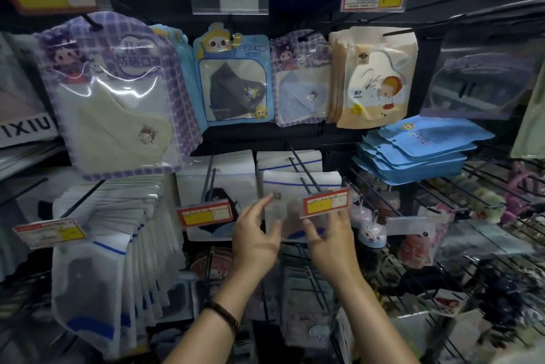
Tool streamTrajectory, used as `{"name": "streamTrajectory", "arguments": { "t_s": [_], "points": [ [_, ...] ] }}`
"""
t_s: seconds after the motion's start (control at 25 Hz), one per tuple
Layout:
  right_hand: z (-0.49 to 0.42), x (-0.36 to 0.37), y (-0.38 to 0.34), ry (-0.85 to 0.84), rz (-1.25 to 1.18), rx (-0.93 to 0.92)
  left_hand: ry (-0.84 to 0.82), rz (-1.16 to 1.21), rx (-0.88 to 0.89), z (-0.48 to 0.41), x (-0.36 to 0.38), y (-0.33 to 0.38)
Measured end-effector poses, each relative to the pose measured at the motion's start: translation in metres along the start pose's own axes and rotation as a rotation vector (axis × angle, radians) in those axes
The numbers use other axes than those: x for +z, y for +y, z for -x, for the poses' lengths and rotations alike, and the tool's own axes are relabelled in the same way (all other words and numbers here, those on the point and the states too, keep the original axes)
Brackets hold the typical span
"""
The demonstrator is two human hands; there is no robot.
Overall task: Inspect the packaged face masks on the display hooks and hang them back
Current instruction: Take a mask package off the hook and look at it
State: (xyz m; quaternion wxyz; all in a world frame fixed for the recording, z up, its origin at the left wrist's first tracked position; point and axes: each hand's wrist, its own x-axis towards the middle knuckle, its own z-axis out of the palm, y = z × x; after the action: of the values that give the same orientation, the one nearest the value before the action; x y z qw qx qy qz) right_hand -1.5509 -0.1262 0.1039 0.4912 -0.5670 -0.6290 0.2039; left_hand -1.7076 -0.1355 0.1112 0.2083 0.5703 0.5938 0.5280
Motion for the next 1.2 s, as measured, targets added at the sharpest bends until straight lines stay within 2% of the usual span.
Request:
{"name": "streamTrajectory", "arguments": {
  "t_s": [0.12, 0.24, 0.44, 0.52, 0.68, 0.8, 0.88, 1.08, 1.2],
  "points": [
    [0.032, 0.012, -0.015, -0.014, -0.027, 0.087, -0.195, -0.095, -0.091, 0.031, -0.044, 0.002],
    [0.072, 0.035, -0.041, -0.082, 0.011, 0.214, -0.338, -0.060, -0.105, 0.066, -0.109, -0.004],
    [0.135, 0.094, -0.116, -0.116, -0.149, 0.130, -0.464, 0.031, -0.235, 0.107, -0.237, -0.010],
    [0.156, 0.121, -0.141, -0.149, -0.207, 0.109, -0.372, 0.008, -0.241, 0.111, -0.279, -0.027],
    [0.188, 0.155, -0.179, -0.198, -0.182, 0.123, 0.064, -0.152, -0.158, 0.095, -0.326, -0.089],
    [0.212, 0.180, -0.215, -0.180, -0.197, 0.117, 0.220, -0.193, -0.099, 0.078, -0.347, -0.119],
    [0.210, 0.186, -0.221, -0.178, -0.196, 0.125, 0.262, -0.203, -0.096, 0.064, -0.339, -0.114],
    [0.205, 0.200, -0.227, -0.144, -0.218, 0.163, 0.205, -0.118, -0.109, 0.046, -0.322, -0.105],
    [0.210, 0.205, -0.233, -0.102, -0.211, 0.169, 0.241, -0.107, -0.118, 0.047, -0.321, -0.109]
  ]
}}
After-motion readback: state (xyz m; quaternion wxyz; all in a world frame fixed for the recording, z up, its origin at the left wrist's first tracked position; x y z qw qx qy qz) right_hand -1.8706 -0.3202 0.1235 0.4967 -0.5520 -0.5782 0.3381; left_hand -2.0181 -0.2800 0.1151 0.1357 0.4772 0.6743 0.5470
